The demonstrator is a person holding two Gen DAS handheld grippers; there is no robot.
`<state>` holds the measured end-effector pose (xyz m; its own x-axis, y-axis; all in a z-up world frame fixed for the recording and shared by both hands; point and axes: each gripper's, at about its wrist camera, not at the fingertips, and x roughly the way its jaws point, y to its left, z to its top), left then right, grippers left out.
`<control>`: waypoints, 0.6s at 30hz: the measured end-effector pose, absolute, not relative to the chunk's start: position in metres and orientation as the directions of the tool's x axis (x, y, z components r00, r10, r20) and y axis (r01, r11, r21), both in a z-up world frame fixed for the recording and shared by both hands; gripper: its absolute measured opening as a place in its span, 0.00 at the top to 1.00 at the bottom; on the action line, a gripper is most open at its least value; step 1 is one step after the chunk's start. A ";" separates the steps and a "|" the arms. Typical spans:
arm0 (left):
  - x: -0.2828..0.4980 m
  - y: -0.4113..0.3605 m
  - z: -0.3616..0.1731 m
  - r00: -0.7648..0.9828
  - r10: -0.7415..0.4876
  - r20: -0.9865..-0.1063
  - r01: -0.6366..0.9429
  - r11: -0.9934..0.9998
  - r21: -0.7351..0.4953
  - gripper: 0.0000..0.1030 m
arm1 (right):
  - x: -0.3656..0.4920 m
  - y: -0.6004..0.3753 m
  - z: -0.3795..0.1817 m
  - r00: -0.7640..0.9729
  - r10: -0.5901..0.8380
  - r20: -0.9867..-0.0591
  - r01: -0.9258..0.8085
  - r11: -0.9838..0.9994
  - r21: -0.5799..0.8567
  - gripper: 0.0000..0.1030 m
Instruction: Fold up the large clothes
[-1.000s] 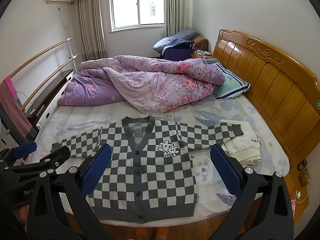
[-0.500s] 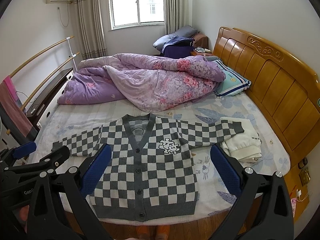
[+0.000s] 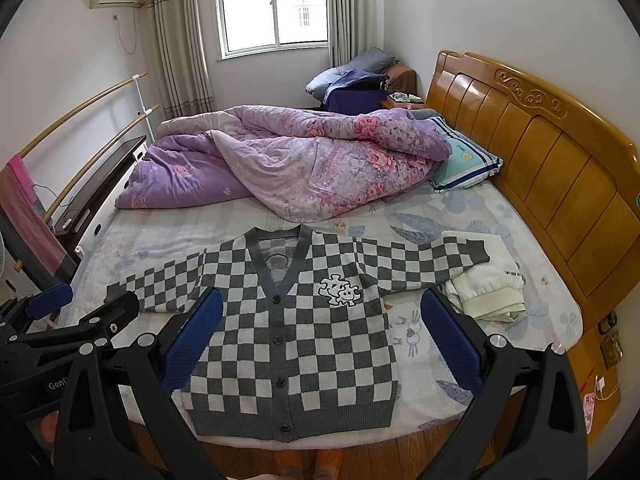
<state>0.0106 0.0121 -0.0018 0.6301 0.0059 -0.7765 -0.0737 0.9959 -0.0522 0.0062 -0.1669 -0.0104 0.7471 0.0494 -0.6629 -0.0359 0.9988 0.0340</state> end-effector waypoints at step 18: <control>0.010 0.010 -0.003 0.629 0.010 -0.778 -0.074 0.996 -0.047 0.07 | 0.007 -0.166 -0.010 0.744 0.049 -0.667 -0.034 0.999 0.036 0.07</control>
<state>0.0101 0.0100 -0.0025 0.6286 0.0100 -0.7777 -0.0743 0.9961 -0.0473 0.0067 -0.1662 -0.0098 0.7436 0.0493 -0.6668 -0.0344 0.9988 0.0355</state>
